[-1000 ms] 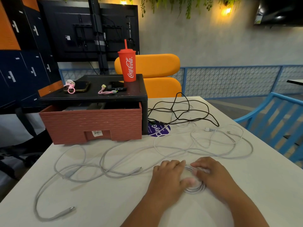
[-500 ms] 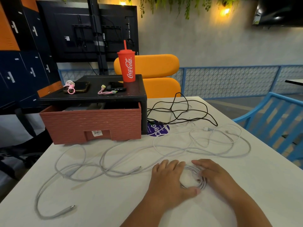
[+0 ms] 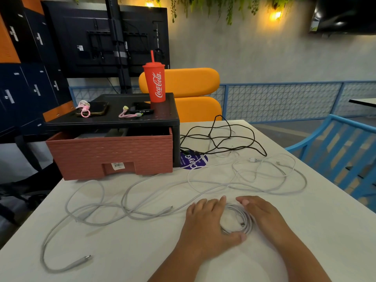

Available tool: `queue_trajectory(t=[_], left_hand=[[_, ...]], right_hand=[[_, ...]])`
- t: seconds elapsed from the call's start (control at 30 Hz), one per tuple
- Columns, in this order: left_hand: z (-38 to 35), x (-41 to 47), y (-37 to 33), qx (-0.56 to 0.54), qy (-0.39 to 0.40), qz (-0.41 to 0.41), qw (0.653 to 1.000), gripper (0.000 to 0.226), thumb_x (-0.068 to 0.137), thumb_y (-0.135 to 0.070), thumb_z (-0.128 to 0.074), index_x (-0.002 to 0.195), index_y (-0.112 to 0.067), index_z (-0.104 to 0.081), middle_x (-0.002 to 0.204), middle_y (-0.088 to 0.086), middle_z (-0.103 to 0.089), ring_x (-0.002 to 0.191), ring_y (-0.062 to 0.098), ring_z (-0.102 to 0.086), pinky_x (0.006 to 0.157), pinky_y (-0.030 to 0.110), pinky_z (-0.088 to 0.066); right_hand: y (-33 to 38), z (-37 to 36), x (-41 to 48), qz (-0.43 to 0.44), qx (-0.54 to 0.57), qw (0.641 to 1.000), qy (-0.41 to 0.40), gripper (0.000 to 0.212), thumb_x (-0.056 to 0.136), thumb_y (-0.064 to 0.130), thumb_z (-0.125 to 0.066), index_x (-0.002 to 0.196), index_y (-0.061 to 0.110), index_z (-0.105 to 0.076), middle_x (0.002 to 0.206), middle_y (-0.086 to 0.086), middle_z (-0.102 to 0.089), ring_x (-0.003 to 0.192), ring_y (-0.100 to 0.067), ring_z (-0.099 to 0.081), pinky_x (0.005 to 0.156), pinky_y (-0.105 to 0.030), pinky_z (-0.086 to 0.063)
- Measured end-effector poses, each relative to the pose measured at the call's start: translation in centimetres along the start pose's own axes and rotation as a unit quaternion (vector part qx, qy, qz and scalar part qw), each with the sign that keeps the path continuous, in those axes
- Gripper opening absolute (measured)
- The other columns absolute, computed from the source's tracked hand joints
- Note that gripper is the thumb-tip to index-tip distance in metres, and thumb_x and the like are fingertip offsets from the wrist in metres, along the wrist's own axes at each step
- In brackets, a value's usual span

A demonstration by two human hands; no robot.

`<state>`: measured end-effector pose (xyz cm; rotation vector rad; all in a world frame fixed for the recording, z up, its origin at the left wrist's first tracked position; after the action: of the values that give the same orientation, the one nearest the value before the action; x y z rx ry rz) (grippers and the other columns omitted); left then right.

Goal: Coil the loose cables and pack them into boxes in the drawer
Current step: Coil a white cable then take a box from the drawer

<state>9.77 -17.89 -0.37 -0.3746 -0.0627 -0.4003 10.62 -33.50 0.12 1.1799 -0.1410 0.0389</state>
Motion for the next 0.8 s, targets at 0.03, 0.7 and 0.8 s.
queue_trajectory(t=[0.03, 0.7, 0.8], left_hand=[[0.0, 0.0, 0.0, -0.001, -0.003, 0.000, 1.000, 0.104, 0.058, -0.081, -0.026, 0.148, -0.031, -0.014, 0.145, -0.016, -0.030, 0.134, 0.009, -0.021, 0.113, 0.032, -0.012], [2.5, -2.6, 0.2, -0.134, -0.133, -0.047, 0.981, 0.081, 0.066, -0.068, -0.033, 0.135, -0.028, -0.045, 0.134, -0.018, -0.044, 0.120, -0.010, -0.030, 0.091, -0.005, -0.010], [4.6, -3.2, 1.4, -0.149, -0.211, -0.060, 0.964, 0.053, 0.077, -0.053, -0.047, 0.116, -0.022, -0.063, 0.113, -0.012, -0.060, 0.106, -0.004, -0.045, 0.090, -0.003, -0.024]], right_hand=[[0.0, 0.0, 0.0, 0.000, 0.001, 1.000, 0.000, 0.019, 0.094, 0.019, -0.051, 0.092, 0.030, -0.067, 0.105, 0.013, -0.065, 0.103, -0.003, -0.057, 0.082, -0.012, -0.039], [1.6, -0.2, -0.7, 0.060, -0.026, 0.997, -0.038, 0.012, 0.092, 0.037, -0.053, 0.094, 0.033, -0.064, 0.102, 0.021, -0.063, 0.101, 0.007, -0.055, 0.079, -0.007, -0.036], [3.2, -0.7, -0.5, 0.116, -0.069, 0.990, -0.040, 0.023, 0.080, 0.055, -0.045, 0.095, 0.044, -0.058, 0.107, 0.022, -0.060, 0.104, 0.012, -0.051, 0.084, -0.006, -0.034]])
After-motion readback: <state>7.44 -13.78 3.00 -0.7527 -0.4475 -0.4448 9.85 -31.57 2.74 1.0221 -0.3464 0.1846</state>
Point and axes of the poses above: each hand's wrist, its own x-axis towards the middle knuckle, its own z-axis out of the back of the hand, y = z × x, the point moved 4 cm from there along x, towards the middle knuckle
